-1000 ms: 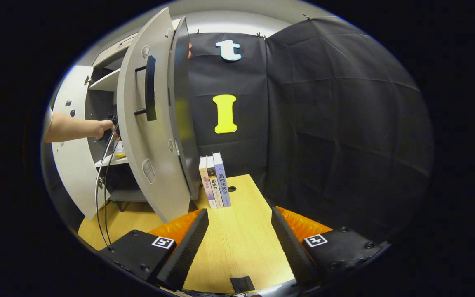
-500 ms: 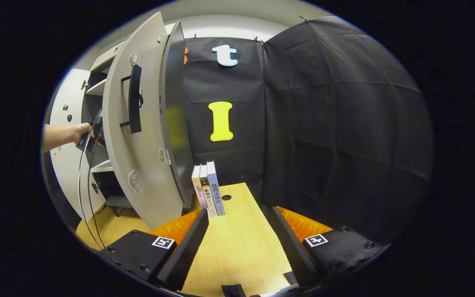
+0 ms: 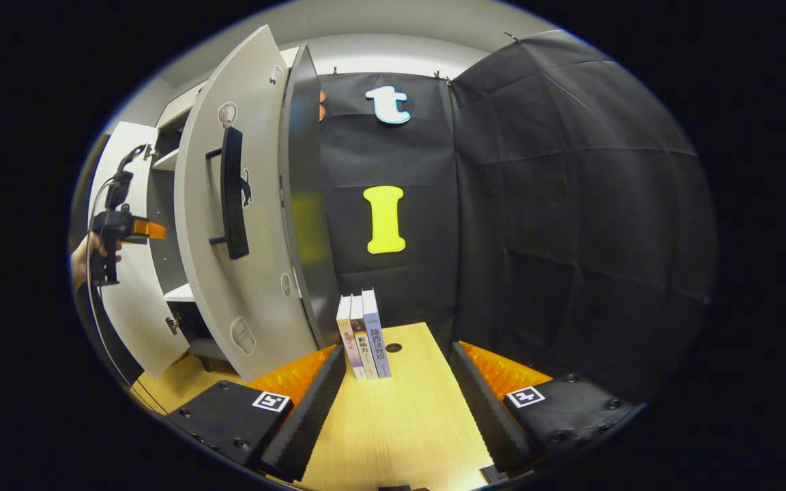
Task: Grab one shoe with the right hand and put it into the shoe cabinet, grab the other shoe with the left hand and put it into the shoe cabinet; then close the right door with the right hand and the left door with the left hand.
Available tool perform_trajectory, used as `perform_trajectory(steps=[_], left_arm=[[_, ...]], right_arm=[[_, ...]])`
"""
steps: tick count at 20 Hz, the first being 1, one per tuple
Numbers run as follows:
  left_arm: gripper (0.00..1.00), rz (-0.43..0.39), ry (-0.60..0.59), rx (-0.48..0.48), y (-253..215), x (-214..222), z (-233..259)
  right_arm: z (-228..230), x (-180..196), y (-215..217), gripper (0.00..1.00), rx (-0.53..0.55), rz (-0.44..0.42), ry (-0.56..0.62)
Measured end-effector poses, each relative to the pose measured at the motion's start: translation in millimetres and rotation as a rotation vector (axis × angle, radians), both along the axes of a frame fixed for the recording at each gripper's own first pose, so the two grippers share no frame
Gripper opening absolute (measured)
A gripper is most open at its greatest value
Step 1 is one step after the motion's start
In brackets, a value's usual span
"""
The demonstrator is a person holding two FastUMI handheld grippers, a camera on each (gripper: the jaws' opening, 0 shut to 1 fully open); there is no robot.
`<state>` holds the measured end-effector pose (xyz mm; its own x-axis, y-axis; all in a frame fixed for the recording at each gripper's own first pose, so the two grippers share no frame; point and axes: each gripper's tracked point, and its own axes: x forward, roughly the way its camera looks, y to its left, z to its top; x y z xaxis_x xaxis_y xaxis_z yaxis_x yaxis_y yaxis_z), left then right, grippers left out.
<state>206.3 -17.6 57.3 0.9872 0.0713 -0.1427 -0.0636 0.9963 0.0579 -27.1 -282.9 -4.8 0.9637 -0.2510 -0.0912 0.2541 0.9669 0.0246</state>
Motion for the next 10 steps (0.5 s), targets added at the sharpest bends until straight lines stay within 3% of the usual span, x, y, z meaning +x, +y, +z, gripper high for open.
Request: perform_trajectory(steps=[5,10], left_arm=[[0.98,0.067,-0.095,-0.018,12,-84,-14],[0.98,0.124,-0.154,0.005,15,-132,-47]], right_arm=[[17,29,3,0.99,-0.046,0.040,-0.035],[46,47,11,0.99,-0.064,0.060,-0.094]])
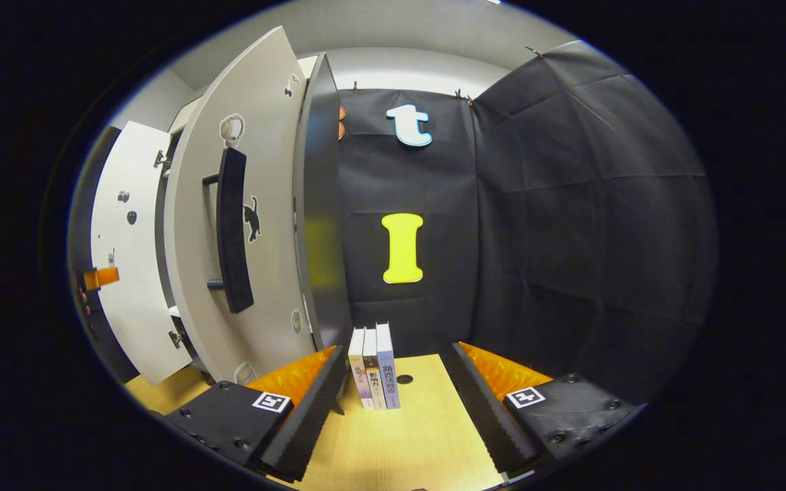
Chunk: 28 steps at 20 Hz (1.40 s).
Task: Grab one shoe with the right hand and put it into the shoe cabinet, grab the other shoe with the left hand and put it into the shoe cabinet; then close the right door with the right hand and the left door with the left hand.
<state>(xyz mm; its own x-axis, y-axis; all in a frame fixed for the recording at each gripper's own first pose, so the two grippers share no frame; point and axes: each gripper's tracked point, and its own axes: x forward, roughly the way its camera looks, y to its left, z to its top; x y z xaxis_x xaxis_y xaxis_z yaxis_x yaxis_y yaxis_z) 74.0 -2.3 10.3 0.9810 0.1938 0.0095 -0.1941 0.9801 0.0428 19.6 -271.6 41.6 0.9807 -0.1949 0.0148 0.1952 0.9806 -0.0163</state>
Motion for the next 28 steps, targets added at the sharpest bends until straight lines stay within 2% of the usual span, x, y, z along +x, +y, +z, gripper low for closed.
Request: perform_trajectory(steps=[6,10,13,17,21,22,23,24,28], left_arm=[[0.98,-0.003,0.102,-0.039,-10,-34,-65],[0.98,-0.043,0.174,-0.104,-14,-48,-93],[0.98,-0.065,0.184,-0.071,-9,-54,-95],[0.98,-0.113,0.197,-0.051,-1,-58,-96],[0.98,-0.125,0.193,-0.081,16,-56,-94],[0.98,-0.126,0.193,-0.085,21,-57,-95],[0.98,-0.130,0.193,-0.087,25,-58,-95],[0.98,-0.133,0.195,-0.085,29,-58,-96],[0.98,-0.138,0.216,-0.076,48,-61,-104]], right_arm=[[46,15,5,0.98,-0.011,-0.005,-0.071],[72,30,13,0.98,-0.022,0.004,-0.087],[85,41,32,0.99,0.004,0.047,-0.091],[97,44,56,0.98,-0.024,0.085,-0.099],[98,38,60,0.96,-0.071,0.036,-0.084],[97,37,63,1.00,-0.063,0.032,-0.075],[97,37,67,0.92,-0.059,0.029,-0.070],[97,36,70,0.96,-0.059,0.023,-0.068],[93,35,93,0.96,-0.050,0.018,-0.062]])
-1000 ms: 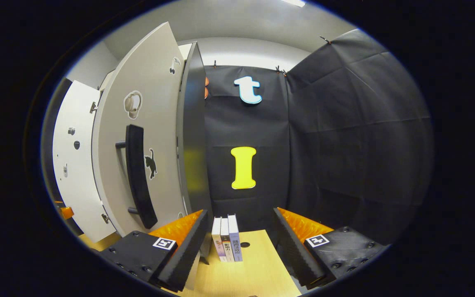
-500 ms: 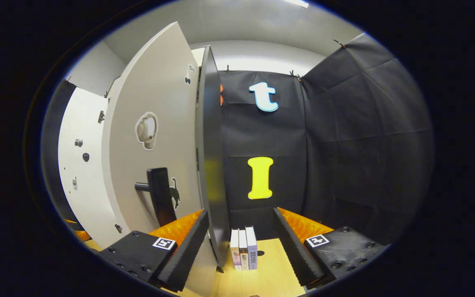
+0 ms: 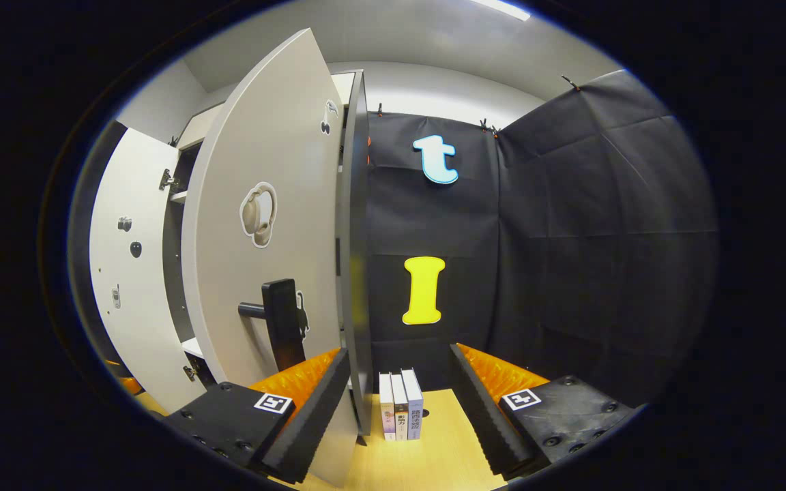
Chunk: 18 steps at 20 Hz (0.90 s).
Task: Grab one shoe with the right hand and put it into the shoe cabinet, grab the other shoe with the left hand and put it into the shoe cabinet; then close the right door with the right hand and the left door with the left hand.
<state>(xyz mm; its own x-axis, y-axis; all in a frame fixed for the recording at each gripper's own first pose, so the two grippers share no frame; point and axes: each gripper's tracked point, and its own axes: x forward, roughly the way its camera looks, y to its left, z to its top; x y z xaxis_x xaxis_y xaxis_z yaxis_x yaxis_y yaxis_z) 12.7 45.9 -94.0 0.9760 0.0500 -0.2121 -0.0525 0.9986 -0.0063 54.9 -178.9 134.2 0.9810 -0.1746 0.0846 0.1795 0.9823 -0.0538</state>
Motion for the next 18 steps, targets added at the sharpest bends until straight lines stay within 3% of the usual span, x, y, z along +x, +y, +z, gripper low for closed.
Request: perform_trajectory(steps=[3,4,5,9,10,13,18], left_arm=[[0.98,0.010,0.009,-0.035,14,-2,-5],[0.97,0.010,0.010,-0.046,17,-2,-6],[0.96,0.014,0.008,-0.052,20,-3,-6],[0.95,0.013,0.002,-0.040,33,-12,-8],[0.95,0.011,0.003,-0.034,35,-14,-10],[0.95,0.012,0.003,-0.037,44,-22,-11],[0.95,0.041,-0.016,-0.044,71,-34,-4]], right_arm=[[-3,6,33,0.96,-0.009,0.033,0.010],[-4,10,44,1.00,-0.015,0.047,0.008],[-5,13,56,0.95,-0.023,0.058,0.012],[-8,36,110,0.95,-0.067,0.116,0.008],[-10,44,126,0.91,-0.073,0.144,0.005],[-12,58,171,0.98,-0.054,0.223,0.009],[-21,49,200,0.98,-0.027,0.241,0.014]])
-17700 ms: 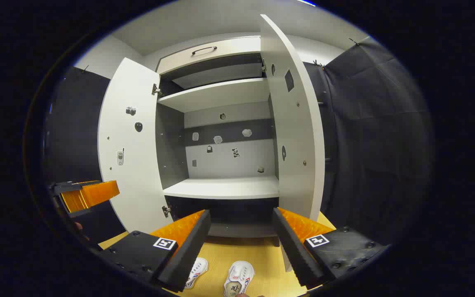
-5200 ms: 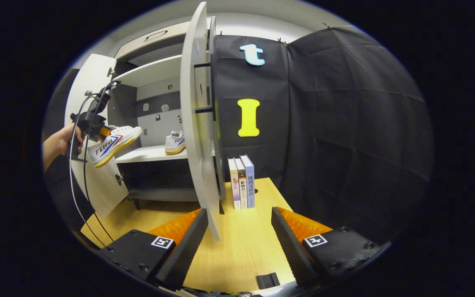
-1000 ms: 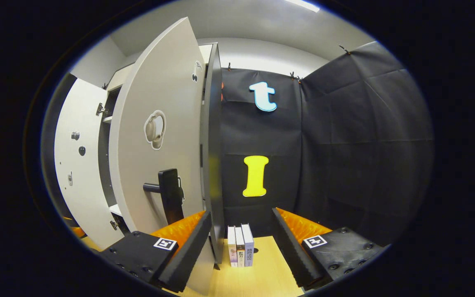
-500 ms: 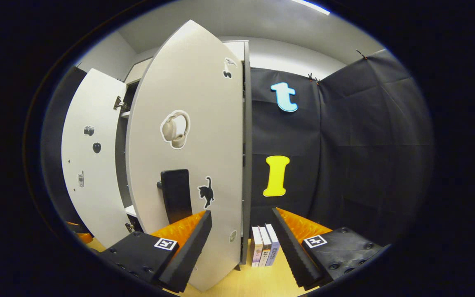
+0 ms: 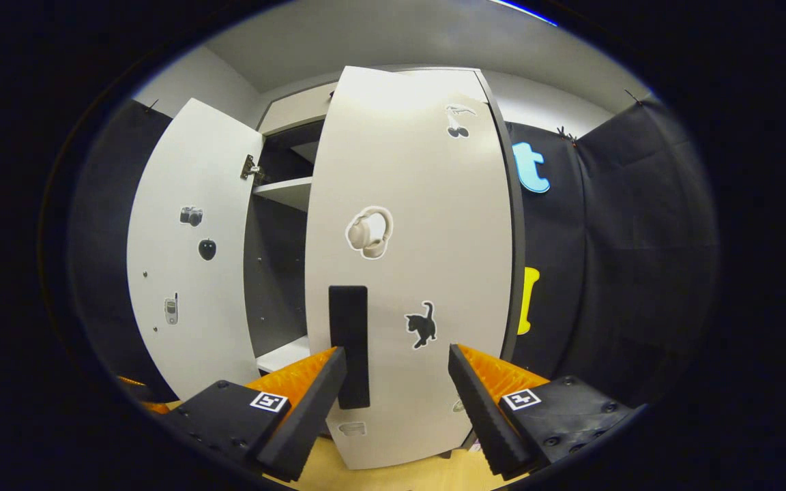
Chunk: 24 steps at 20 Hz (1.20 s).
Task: Grab one shoe with the right hand and put it into the shoe cabinet, grab the other shoe with the left hand and put it into the shoe cabinet; then close the right door with the right hand and the left door with the left hand.
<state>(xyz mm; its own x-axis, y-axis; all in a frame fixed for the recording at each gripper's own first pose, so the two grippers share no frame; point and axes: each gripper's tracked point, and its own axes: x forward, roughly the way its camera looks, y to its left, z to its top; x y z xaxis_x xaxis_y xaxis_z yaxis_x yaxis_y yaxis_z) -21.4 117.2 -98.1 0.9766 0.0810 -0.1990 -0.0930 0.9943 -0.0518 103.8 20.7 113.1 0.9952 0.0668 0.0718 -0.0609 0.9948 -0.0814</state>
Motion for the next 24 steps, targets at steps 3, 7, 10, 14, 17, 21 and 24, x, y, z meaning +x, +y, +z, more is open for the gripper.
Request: perform_trajectory(steps=[3,7,10,14,17,21,24], left_arm=[[0.96,0.004,-0.006,0.017,24,-7,0],[0.95,0.060,-0.017,0.035,69,-11,4],[0.96,0.098,-0.037,-0.023,97,-8,14],[0.95,0.105,-0.091,-0.001,128,11,45],[0.95,0.080,-0.129,0.041,147,32,72],[0.95,-0.017,-0.167,0.006,137,68,102],[0.95,-0.072,-0.164,0.016,134,94,118]], right_arm=[[-22,-21,-10,0.98,0.024,-0.037,0.027],[-55,-43,-21,0.98,0.015,-0.092,0.049],[-73,-54,-23,0.98,0.017,-0.109,0.082],[-83,-70,-24,0.98,0.039,-0.146,0.087],[-98,-82,-27,0.98,0.046,-0.168,0.125],[-114,-98,-33,0.98,0.079,-0.207,0.162],[-120,-109,-34,0.96,0.099,-0.225,0.175]])
